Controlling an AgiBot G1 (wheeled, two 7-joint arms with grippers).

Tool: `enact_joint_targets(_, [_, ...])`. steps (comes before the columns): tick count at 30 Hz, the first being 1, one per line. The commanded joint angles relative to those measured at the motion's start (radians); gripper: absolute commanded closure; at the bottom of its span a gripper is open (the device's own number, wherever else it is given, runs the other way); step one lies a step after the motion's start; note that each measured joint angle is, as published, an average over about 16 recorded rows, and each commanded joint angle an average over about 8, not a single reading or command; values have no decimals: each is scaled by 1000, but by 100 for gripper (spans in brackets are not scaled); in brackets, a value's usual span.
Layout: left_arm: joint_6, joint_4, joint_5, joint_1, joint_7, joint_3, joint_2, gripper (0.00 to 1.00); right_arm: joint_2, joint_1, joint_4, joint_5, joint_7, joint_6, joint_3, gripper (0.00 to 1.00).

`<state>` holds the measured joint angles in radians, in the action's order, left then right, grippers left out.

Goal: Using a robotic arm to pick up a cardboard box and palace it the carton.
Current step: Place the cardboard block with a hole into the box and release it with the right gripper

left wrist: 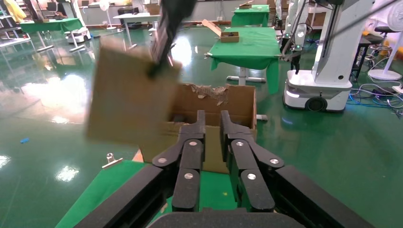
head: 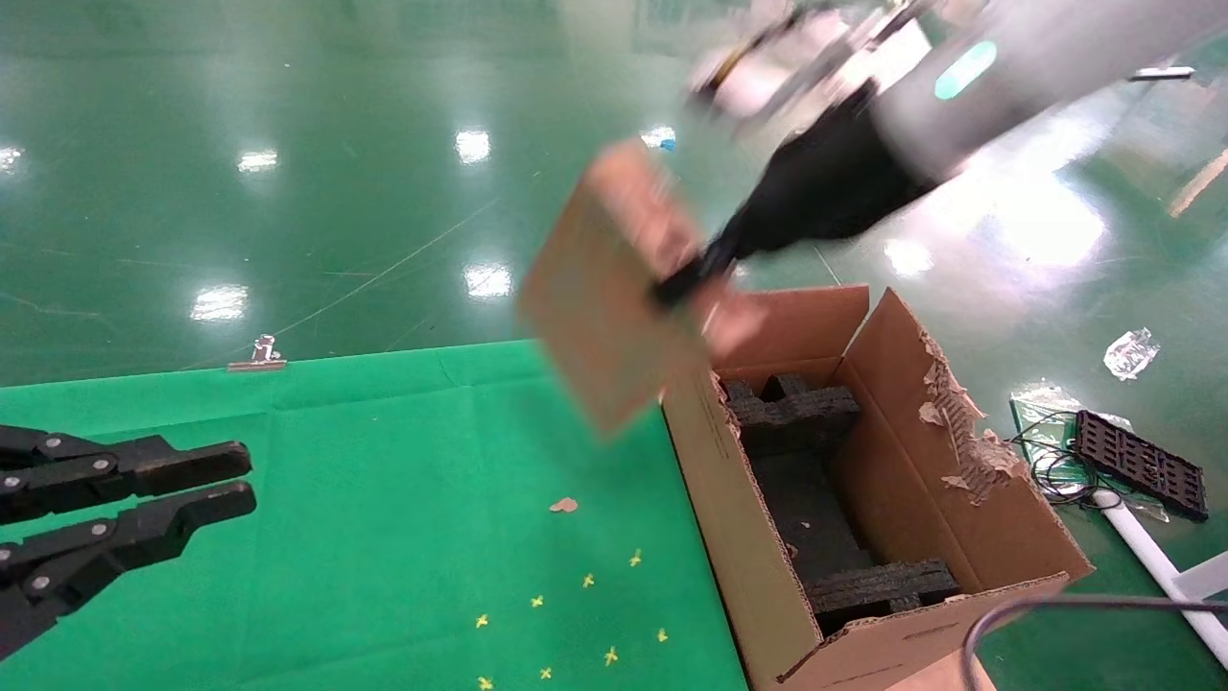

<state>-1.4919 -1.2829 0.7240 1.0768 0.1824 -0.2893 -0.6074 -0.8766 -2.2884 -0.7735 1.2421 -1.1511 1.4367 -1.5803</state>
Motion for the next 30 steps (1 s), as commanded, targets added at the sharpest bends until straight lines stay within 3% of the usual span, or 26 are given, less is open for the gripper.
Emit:
enact_joint_targets(1, [0, 0, 0, 0, 0, 0, 0, 100, 39, -50, 26, 4, 33, -11, 21, 100])
enact_joint_targets(11, [0, 0, -1, 0, 0, -1, 0, 100, 122, -110, 208, 132, 87, 9, -29, 100])
enact_joint_targets(12, [0, 0, -1, 0, 0, -1, 0, 95, 125, -104, 224, 142, 88, 12, -36, 100])
enact_joint_targets(19, [1, 0, -1, 0, -1, -1, 1, 8, 127, -11, 330, 179, 83, 18, -79, 100])
enact_joint_targets(20, [1, 0, -1, 0, -1, -1, 1, 0, 124, 6, 345, 181, 82, 17, -84, 100])
enact_joint_targets(30, [1, 0, -1, 0, -1, -2, 1, 0, 67, 150, 486, 198, 97, -8, -116, 100])
